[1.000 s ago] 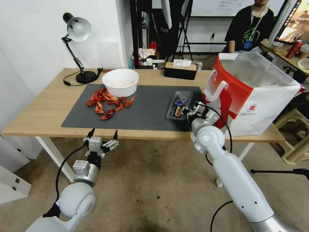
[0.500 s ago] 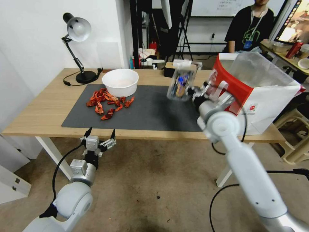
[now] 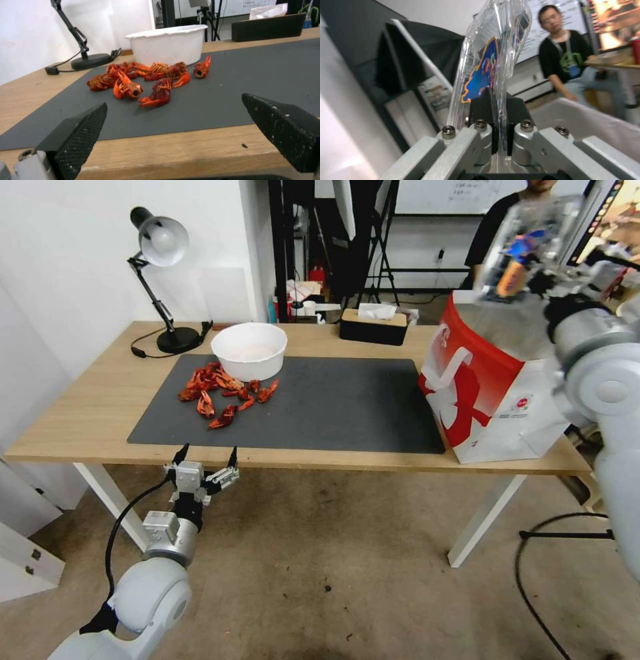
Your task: Close the takeout container lid, then place the container into the takeout bag.
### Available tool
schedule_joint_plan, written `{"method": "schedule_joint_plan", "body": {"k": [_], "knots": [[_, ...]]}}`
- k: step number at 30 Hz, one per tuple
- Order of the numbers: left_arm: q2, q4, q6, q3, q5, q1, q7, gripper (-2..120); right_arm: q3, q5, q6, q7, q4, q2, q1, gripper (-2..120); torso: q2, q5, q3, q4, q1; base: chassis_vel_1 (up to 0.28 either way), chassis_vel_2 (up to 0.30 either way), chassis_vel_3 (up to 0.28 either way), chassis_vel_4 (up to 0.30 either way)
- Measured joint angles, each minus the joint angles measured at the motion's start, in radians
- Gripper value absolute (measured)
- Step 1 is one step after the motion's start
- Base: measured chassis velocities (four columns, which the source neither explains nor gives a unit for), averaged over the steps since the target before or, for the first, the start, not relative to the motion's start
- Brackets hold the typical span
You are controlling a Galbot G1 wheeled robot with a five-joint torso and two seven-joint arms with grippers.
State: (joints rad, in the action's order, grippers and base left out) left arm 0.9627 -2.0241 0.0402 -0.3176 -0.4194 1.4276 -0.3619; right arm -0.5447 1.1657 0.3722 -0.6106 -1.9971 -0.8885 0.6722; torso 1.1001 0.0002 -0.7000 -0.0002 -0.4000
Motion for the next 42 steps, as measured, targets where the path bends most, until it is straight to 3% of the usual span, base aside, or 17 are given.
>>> {"method": "schedule_joint_plan", "body": {"k": [8,24,34,42], "knots": [[0.003,-0.005,-0.004,0.007,0.004,0.000,0.000,100,-0.040,-0.034,0.054,-0.032,0.003,-0.016,0.095,2,0.000,0.0001,0.000,0.0002,0.000,0.000,0.000,0.000,0.000],[0.007,-0.016,-0.006,0.006,0.008,0.007,0.001,100,-0.066,-0.012,0.081,-0.048,-0.027,-0.019,0.142,59,0.000,-0.0002,0.000,0.0002,0.000,0.000,0.000,0.000,0.000],[0.010,-0.020,-0.002,-0.002,0.007,0.019,0.000,100,-0.059,0.047,-0.121,0.135,-0.130,0.005,0.178,96,0.000,-0.0004,0.000,0.0002,0.000,0.000,0.000,0.000,0.000],[0.020,-0.022,-0.001,-0.002,0.007,0.023,0.000,100,-0.030,-0.055,-0.193,0.321,-0.251,0.006,0.315,100,0.000,-0.0004,0.000,0.0001,0.000,0.000,0.000,0.000,0.000]]}}
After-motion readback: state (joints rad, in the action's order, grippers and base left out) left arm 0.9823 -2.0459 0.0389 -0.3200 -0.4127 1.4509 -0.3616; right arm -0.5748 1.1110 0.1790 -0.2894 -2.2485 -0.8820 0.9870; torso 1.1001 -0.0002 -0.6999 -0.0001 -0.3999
